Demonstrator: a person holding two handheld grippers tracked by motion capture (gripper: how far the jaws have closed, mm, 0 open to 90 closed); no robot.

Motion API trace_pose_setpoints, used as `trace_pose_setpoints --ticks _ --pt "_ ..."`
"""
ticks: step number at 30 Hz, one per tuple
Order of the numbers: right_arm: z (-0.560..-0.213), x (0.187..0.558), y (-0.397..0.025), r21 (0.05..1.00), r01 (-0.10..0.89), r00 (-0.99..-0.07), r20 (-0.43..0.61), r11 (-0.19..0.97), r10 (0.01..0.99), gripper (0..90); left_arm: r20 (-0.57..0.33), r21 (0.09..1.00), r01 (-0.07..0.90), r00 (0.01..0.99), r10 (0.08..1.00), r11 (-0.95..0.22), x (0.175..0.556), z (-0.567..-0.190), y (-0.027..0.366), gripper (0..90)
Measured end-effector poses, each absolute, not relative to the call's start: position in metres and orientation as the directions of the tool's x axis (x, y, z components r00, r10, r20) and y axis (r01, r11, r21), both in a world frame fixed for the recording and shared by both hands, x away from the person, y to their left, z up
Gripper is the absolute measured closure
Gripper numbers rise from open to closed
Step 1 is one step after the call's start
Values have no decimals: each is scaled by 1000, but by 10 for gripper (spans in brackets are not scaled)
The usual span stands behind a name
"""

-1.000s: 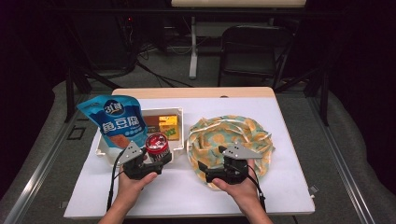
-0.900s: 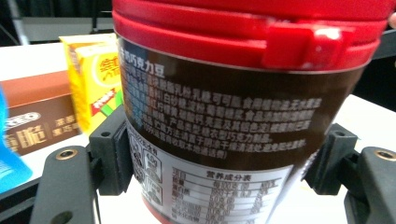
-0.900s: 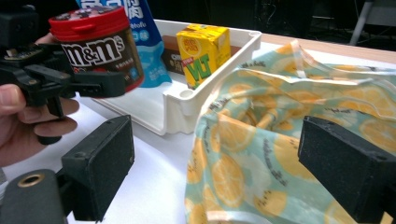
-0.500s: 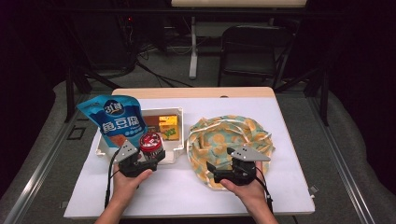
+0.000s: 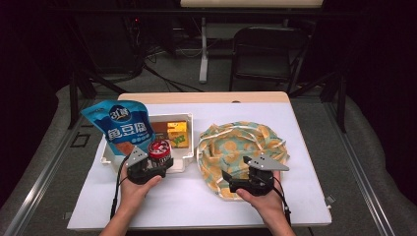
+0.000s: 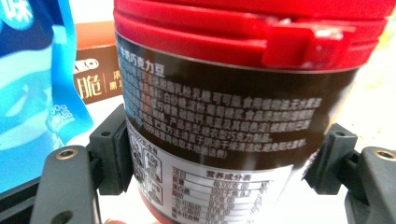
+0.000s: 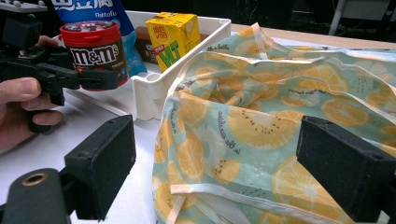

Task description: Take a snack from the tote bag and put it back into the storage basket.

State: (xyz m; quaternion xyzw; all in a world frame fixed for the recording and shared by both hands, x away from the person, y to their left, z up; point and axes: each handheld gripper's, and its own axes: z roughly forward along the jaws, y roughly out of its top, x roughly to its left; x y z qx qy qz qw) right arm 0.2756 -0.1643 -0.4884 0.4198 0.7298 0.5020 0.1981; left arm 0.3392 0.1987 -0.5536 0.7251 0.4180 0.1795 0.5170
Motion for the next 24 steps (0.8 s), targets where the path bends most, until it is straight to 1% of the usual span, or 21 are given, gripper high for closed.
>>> trace_pose_setpoints --ticks 4,7,11,17,19,24 --pt "-489 276 -165 897 417 -568 128 150 813 113 -169 887 443 572 803 -129 345 -558 196 257" --pt "-490 276 -166 897 418 -564 130 146 816 114 -192 877 466 563 804 -117 349 -561 194 257" --pt "-490 277 -167 897 417 -563 131 144 816 115 -185 866 480 564 805 -137 353 -562 190 257" --pt "-491 277 -166 897 418 -562 129 145 817 117 -192 845 517 532 825 -136 358 -565 187 257" --pt "-491 277 -166 896 419 -561 127 148 818 118 -183 833 533 519 835 -148 360 -565 186 256" --pt "-491 277 -166 896 417 -561 123 152 819 119 -172 822 543 524 834 -172 364 -565 182 257"
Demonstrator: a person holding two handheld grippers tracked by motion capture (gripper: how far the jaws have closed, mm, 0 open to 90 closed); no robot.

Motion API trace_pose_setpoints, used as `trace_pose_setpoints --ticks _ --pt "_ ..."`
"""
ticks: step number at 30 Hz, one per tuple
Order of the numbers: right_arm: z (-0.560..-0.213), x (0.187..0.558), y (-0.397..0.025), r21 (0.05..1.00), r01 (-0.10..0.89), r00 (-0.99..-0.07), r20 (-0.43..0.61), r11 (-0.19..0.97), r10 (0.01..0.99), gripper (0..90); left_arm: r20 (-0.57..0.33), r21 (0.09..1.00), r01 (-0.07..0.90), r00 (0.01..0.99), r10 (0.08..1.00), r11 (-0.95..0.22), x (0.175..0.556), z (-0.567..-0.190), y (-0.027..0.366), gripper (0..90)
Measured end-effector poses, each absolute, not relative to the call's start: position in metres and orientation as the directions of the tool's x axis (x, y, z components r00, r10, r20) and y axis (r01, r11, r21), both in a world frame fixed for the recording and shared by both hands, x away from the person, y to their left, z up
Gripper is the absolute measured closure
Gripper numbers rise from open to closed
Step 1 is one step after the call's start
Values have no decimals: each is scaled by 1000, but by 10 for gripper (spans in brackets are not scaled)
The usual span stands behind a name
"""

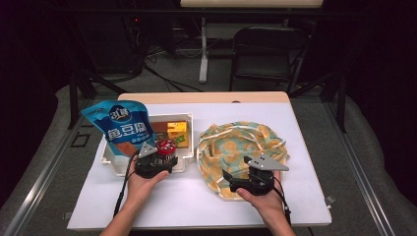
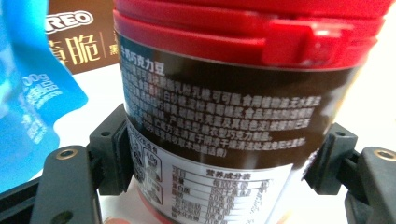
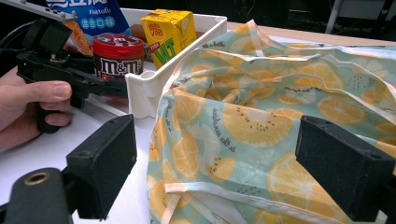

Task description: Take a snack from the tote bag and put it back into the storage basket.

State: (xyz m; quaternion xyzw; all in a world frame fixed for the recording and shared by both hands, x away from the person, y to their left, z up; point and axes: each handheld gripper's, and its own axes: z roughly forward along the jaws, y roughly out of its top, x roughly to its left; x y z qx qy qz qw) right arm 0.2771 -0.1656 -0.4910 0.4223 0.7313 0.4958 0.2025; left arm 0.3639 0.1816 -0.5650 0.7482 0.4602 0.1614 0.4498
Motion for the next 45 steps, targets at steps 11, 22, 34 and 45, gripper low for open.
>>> trace_pose_setpoints --ticks 11,22,34,45 --pt "-491 277 -167 898 415 -554 126 142 823 124 -153 781 590 498 854 -204 370 -567 177 255" --pt "-493 278 -167 896 417 -550 118 150 827 129 -165 751 622 505 847 -224 374 -568 175 252" --pt "-495 276 -169 894 417 -552 106 164 827 129 -191 813 560 515 836 -160 345 -552 193 150" --pt "-497 276 -169 893 423 -545 115 153 831 130 -174 866 485 521 835 -121 301 -535 196 790"
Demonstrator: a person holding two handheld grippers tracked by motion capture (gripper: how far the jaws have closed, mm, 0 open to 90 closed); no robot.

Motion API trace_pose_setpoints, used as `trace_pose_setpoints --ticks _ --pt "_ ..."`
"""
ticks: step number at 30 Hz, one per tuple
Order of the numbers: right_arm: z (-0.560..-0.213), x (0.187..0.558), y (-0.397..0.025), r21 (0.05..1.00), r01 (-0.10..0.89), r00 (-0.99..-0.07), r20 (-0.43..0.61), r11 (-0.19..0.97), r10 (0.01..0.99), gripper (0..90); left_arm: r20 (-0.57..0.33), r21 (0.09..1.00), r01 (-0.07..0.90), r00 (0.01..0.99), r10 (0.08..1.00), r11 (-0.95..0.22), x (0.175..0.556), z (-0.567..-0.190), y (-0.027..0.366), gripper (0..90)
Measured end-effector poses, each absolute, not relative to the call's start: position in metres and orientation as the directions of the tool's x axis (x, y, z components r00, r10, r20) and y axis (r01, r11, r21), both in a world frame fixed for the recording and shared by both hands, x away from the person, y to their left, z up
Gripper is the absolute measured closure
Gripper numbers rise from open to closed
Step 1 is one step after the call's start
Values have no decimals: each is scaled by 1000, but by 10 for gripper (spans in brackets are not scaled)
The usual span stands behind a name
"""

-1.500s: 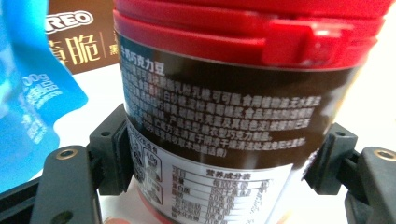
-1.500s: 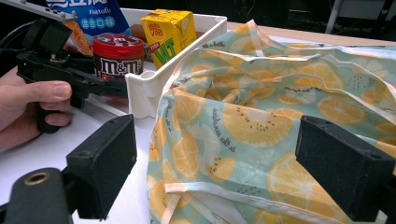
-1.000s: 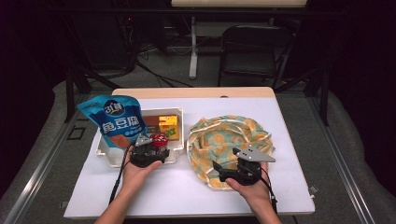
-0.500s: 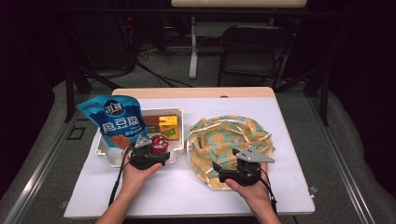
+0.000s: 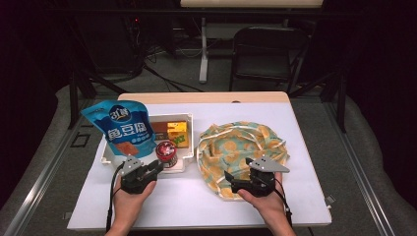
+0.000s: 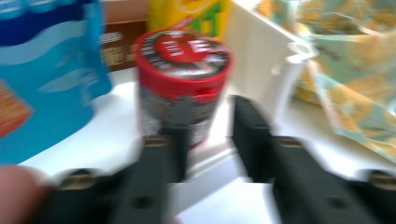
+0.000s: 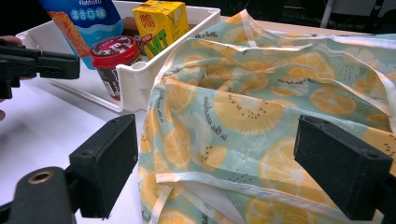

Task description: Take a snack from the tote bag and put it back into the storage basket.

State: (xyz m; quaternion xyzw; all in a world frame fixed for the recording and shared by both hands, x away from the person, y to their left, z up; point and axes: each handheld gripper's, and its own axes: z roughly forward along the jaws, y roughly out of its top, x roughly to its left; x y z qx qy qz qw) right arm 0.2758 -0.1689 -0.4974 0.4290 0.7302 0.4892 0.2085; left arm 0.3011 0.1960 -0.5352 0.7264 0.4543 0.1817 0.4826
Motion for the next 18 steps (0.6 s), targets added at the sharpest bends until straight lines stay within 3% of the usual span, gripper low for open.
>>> trace_pose_setpoints --ticks 3,10,18 --pt "-498 276 -169 890 427 -545 113 159 831 132 -211 862 496 537 817 -103 306 -537 188 900" --pt "-500 277 -169 888 430 -545 112 162 831 134 -228 852 517 506 832 -81 321 -542 182 900" --pt "-500 278 -171 888 433 -540 115 158 834 136 -243 846 532 434 868 -29 322 -541 207 900"
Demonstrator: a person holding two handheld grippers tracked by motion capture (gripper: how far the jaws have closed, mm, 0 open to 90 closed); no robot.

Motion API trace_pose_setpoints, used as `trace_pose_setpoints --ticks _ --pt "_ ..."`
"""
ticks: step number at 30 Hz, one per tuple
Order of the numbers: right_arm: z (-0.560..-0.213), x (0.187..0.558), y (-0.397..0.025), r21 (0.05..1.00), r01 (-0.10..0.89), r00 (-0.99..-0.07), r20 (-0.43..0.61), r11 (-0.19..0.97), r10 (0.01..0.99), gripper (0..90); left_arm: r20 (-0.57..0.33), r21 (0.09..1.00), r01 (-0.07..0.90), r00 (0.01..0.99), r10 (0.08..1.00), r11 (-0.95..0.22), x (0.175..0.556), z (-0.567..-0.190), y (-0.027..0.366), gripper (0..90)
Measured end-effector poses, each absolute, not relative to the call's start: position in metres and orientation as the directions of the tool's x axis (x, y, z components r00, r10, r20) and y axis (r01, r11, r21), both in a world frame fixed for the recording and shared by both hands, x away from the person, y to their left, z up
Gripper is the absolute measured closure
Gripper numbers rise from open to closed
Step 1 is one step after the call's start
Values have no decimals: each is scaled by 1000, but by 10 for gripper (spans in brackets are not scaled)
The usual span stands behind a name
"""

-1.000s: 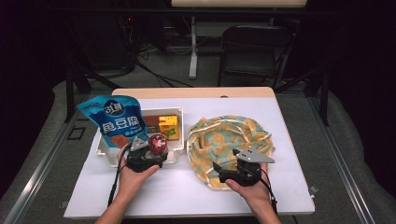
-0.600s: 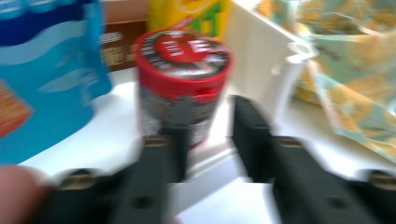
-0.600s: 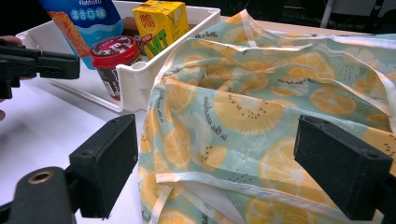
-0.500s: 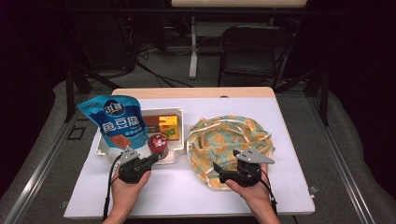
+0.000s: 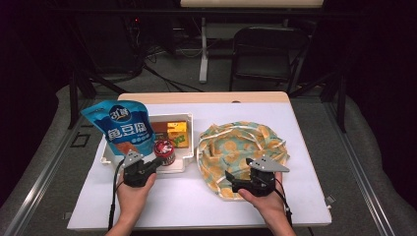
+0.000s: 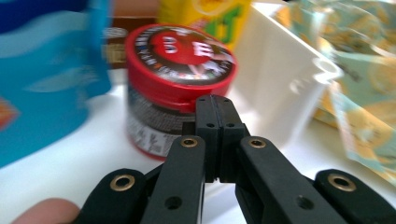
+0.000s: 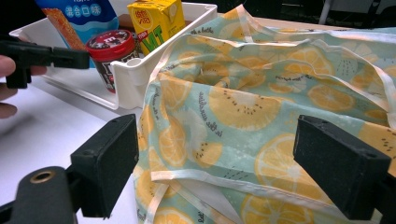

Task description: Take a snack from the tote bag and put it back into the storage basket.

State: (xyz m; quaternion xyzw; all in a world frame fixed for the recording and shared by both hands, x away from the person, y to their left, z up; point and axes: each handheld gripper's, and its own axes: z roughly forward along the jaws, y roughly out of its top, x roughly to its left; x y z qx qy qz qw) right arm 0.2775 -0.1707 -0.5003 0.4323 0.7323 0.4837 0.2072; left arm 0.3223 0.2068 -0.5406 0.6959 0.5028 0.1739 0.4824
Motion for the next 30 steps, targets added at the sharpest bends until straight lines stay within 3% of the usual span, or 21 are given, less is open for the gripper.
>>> trace_pose_setpoints --ticks 11,14,18,24,30 --pt "-502 279 -171 885 438 -534 113 160 838 139 -298 851 520 354 886 79 337 -530 229 900" --pt "-503 279 -172 886 437 -531 116 154 839 139 -317 847 520 322 892 113 344 -522 227 811" --pt "-503 280 -172 883 443 -529 116 157 841 139 -305 846 521 302 903 112 357 -521 221 900" --pt "-504 279 -171 883 438 -533 101 171 840 140 -304 834 538 259 917 124 375 -524 219 900" --pt "-505 280 -172 882 439 -532 103 170 841 141 -289 828 555 303 908 78 378 -530 213 900"
